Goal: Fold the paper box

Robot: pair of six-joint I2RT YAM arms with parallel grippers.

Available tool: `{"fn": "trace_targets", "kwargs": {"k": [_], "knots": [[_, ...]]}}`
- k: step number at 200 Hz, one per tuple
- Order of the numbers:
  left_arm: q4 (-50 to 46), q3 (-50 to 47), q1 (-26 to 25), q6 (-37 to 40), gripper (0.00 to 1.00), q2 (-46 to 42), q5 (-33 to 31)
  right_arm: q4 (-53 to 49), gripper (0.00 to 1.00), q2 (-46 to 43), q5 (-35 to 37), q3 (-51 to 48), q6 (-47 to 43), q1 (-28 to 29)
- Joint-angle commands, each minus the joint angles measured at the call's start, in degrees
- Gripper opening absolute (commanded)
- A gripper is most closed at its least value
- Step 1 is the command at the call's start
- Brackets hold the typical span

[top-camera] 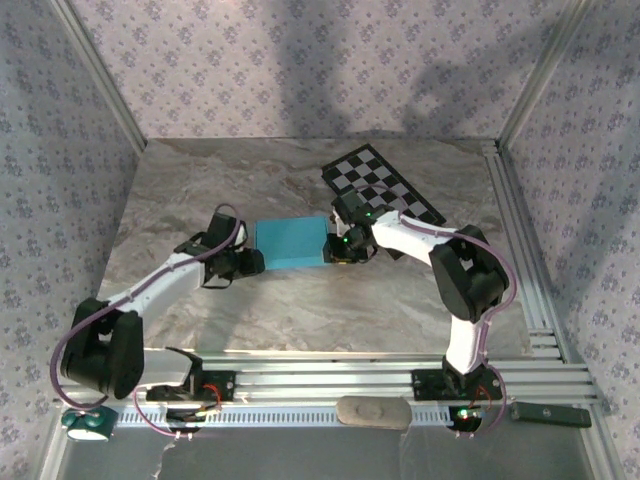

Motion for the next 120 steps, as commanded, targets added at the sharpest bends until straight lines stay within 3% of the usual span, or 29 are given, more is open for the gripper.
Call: {"fn": "trace_targets", "kwargs": {"k": [1,53,120], "knots": [[-1.5,2.3,1.2,3.6,0.44,2.3,-1.7,-1.8,0.28,0.8,-0.5,1.5,-0.9,-0.3],[6.9,2.4,0.2,2.7,0.45,8.6,3.3,-1.8,0.29,1.4,-0.5,1.9,-0.7,-0.6],[7.9,2.7,-0.8,2.5,0.43,11.5,4.0,-1.2,0.29,2.3,-0.9,2.3,-0.3,-0.6]]}}
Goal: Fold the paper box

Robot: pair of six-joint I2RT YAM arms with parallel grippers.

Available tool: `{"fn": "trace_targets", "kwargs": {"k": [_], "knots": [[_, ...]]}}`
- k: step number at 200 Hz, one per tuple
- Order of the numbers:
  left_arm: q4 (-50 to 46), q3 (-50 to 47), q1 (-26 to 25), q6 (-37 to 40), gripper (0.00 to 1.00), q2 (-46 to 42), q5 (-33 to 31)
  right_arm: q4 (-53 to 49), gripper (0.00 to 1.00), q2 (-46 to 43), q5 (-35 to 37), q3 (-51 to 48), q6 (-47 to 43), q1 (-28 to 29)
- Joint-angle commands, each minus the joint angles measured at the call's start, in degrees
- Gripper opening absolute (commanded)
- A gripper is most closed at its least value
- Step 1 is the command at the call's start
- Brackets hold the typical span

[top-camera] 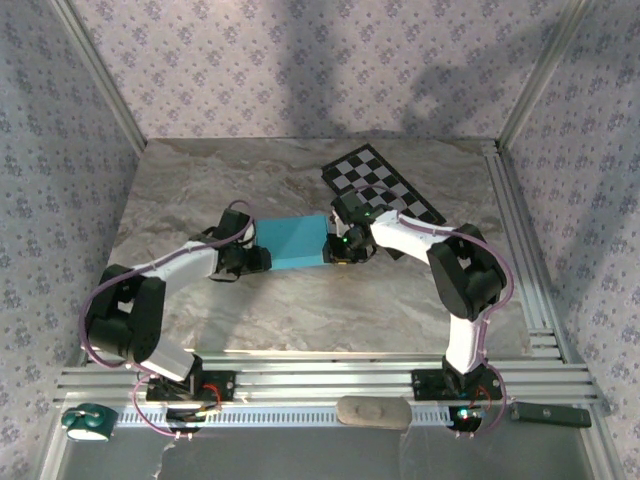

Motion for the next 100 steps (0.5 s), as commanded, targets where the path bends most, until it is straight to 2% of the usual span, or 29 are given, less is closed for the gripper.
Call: {"fn": "trace_targets", "kwargs": {"k": [1,100], "knots": [[1.0,0.8,-0.6,0.4,0.43,0.2,1.2,-1.1,0.29,1.4,-0.9,1.8,-0.4,-0.4],[1.0,-0.2,0.1,-5.1,0.39,-2.4,6.5,-1.3,0.3,1.7,-1.9,1.9,-1.4,-1.1]]}}
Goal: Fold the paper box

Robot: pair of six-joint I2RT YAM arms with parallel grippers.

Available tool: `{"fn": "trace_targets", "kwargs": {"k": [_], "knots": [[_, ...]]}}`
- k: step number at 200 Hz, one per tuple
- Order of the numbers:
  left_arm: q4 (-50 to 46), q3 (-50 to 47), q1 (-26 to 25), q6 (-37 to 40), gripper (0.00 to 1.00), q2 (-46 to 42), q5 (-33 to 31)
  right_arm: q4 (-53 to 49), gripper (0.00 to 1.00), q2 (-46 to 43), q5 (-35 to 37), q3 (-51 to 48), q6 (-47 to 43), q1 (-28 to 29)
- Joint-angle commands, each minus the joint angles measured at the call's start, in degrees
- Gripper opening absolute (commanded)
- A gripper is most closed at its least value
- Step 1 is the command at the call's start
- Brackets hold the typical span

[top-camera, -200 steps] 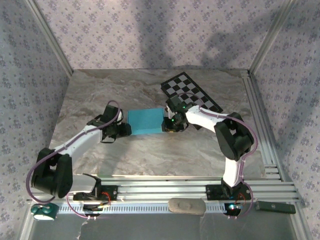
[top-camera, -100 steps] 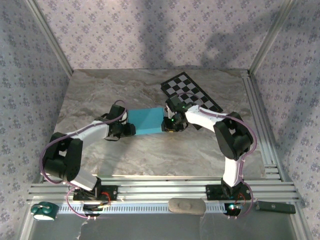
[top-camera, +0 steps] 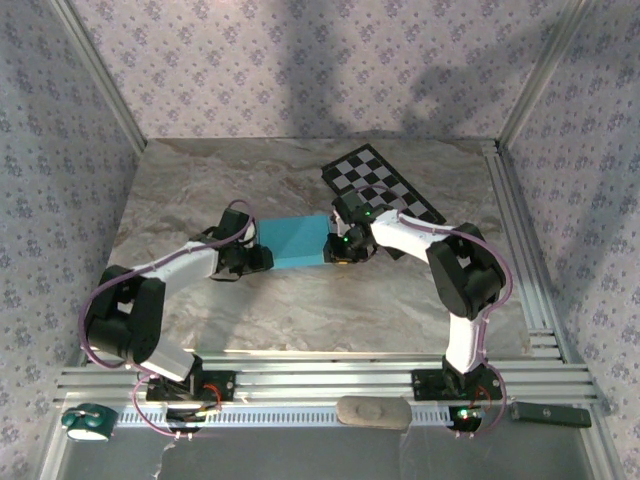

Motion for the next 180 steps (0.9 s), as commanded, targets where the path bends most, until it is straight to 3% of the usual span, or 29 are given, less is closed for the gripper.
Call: {"fn": "trace_targets", "kwargs": {"k": [1,62,180], "knots": [[0.3,-0.2,0.4,-2.3,0.39,-1.9,3.9,-1.4,0.3,1.2,-1.6,1.8,-1.4,-0.5],[1.0,-0.7,2.3,-4.2,0.35,-1.6,8.0,-2.5,0.3,1.5,-2.1,2.8,-2.4,-1.0],[2.8,-2.4,2.4,-5.5,0.28,-0.5,9.7,-5.3,0.3,2.8,-2.6,4.9,-4.0,-1.4]]}}
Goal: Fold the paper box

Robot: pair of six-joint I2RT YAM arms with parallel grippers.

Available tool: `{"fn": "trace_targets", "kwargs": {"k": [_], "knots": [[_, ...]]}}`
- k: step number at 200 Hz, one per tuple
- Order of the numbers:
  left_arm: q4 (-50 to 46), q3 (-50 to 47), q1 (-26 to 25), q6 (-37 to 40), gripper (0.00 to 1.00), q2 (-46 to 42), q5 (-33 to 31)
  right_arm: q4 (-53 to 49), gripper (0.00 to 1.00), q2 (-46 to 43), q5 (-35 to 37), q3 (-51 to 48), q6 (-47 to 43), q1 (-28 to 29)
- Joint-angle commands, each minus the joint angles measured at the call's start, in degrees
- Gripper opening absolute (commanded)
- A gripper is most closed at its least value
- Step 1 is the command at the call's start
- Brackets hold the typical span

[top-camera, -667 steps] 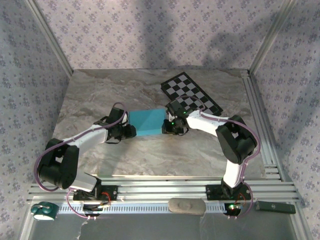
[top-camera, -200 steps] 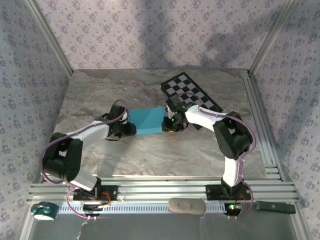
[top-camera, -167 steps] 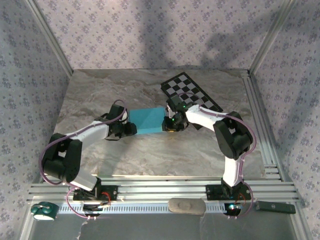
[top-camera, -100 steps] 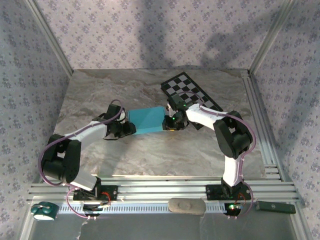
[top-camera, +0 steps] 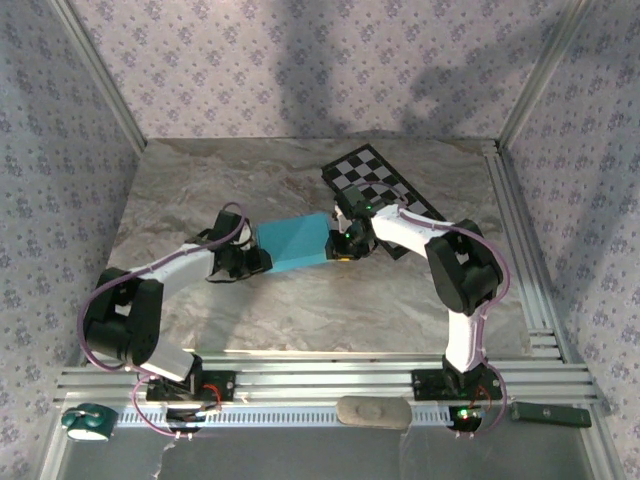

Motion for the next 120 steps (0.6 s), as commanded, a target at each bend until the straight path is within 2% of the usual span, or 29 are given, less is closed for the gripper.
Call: {"fn": "trace_targets", "kwargs": {"k": [1,35,73,120], "knots": [[2.4,-0.6,0.4,-1.1,0.28,0.1,2.7,-2.0,0.3,1.0,-1.7,1.7,-1.2,-0.2],[3.4,-1.1,0.9,-2.7,0.19,-0.1,4.1,-2.1,0.3,0.9,-1.7,2.0,-1.2,-0.1],[3.7,-1.4,1.2,-3.8,0.17,-0.6,5.5,-2.3,0.3,1.2,-1.6,2.2,-1.3,-0.1],[2.3,-1.2,1.3,-2.6,0.16,-0.5,4.1,-2.0,0.3,1.0,-1.7,2.1,-1.1,-0.3]]}}
